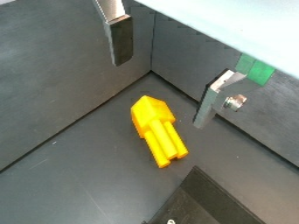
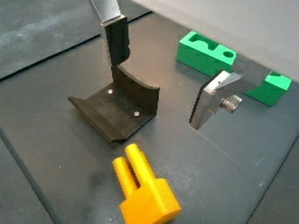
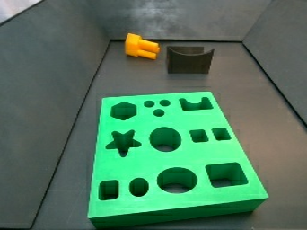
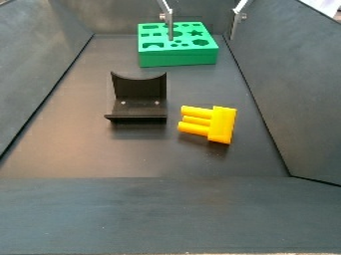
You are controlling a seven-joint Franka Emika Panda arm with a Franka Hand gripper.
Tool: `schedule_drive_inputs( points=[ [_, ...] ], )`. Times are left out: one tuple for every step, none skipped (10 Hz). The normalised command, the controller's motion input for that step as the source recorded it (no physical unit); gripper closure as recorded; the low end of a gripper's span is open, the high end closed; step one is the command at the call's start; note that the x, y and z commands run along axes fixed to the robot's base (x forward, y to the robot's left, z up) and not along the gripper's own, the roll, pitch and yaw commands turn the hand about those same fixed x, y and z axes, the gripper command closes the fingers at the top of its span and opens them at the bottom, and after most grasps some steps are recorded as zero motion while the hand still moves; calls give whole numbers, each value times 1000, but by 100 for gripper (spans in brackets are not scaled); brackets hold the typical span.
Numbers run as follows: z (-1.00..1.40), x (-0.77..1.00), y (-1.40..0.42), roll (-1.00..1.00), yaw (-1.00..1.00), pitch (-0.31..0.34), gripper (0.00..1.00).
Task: Pick up the 3 prong object. Move up. Rotate the 3 prong object. Place the 3 prong object on the fixture. Regrasp the 3 prong object. Move to above the board. Insert the 3 prong object.
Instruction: Pick up the 3 prong object.
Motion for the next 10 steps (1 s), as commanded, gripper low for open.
schedule_drive_inputs(
  points=[
    [-86, -377, 203, -86, 0, -144, 0],
    [-549, -140, 89, 327, 749, -33, 0],
    [-631, -20, 51, 306, 834, -7, 0],
    [-674, -91, 9, 254, 920, -59, 0],
    [-680, -123, 17, 193, 966, -83, 0],
    [-686, -129, 20, 187, 969, -90, 0],
    [-680, -91, 49, 250, 889, -60, 0],
    [-663, -120, 117, 269, 803, -57, 0],
    [-677, -149, 123, 273, 794, -76, 0],
    [-691, -160, 137, 263, 791, -87, 0]
  ],
)
